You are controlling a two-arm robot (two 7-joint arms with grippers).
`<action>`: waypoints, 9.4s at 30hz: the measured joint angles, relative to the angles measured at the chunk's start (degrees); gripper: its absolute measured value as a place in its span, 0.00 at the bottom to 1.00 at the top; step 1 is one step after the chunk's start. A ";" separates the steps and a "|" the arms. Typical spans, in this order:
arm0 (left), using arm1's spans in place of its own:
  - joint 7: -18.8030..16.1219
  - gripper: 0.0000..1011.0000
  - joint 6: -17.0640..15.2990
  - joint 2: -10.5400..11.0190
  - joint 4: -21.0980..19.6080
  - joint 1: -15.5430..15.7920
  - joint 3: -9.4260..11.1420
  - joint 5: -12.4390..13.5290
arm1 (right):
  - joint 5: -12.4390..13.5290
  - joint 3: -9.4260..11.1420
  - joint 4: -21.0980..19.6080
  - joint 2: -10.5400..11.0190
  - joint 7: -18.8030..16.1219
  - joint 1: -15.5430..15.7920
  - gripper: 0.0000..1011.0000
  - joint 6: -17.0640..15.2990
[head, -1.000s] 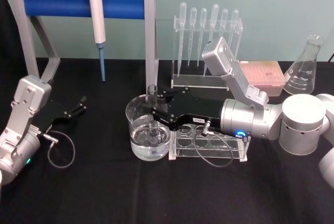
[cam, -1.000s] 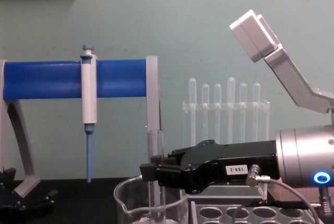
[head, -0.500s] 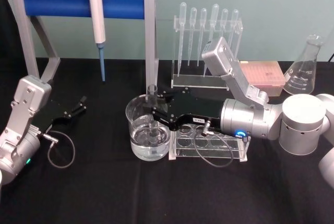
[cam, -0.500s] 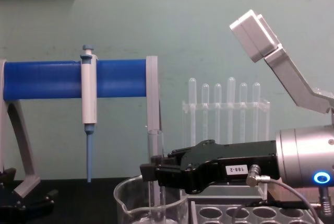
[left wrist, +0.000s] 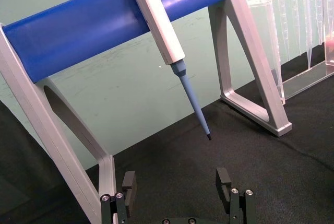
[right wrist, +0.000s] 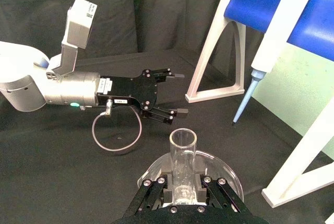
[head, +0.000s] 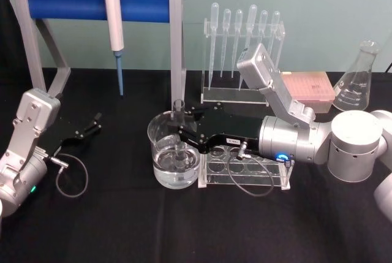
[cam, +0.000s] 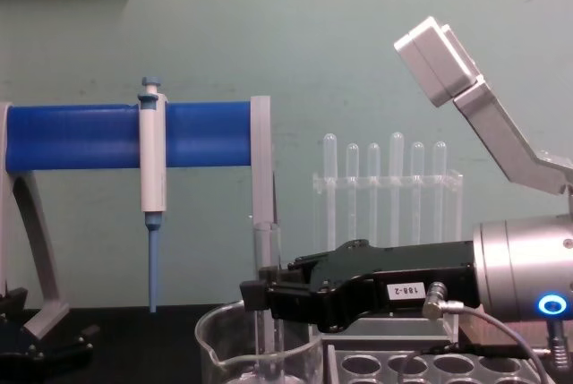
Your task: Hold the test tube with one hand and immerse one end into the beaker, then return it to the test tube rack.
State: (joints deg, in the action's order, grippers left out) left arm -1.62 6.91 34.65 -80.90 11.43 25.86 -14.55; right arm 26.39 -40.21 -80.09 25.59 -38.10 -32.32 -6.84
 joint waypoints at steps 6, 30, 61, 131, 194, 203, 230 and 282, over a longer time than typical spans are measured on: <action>0.00 0.99 0.00 0.00 0.00 0.00 0.00 0.00 | 0.00 0.00 0.00 0.00 0.00 0.00 0.23 0.00; 0.00 0.99 0.00 0.00 0.00 0.00 0.00 0.00 | 0.00 0.00 0.00 0.00 0.00 0.00 0.23 0.00; 0.00 0.99 0.00 0.00 0.00 0.00 0.00 0.00 | 0.00 0.00 0.00 0.00 0.00 0.00 0.23 0.00; 0.00 0.99 0.00 0.00 0.00 0.00 0.00 0.00 | 0.00 0.00 0.00 0.00 0.01 0.00 0.23 0.00; 0.00 0.99 0.00 0.00 0.00 0.00 0.00 0.00 | 5.69 6.00 -14.08 5.20 1.02 -0.52 0.23 -6.56; 0.00 0.99 0.00 0.00 0.00 0.00 0.00 0.00 | 10.20 9.24 -19.49 9.28 2.70 0.67 0.23 -9.13; 0.00 0.99 0.00 0.00 0.00 0.00 0.00 0.00 | 12.69 15.70 -25.15 20.32 8.60 15.34 0.23 -2.96; 0.00 0.99 0.00 0.00 0.00 0.00 0.00 0.00 | 4.63 11.33 -13.16 11.78 5.79 13.33 0.23 -1.74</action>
State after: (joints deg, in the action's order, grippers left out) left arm -1.62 6.91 34.65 -80.90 11.43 25.86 -14.55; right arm 31.02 -28.88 -93.25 37.37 -32.31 -18.99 -8.58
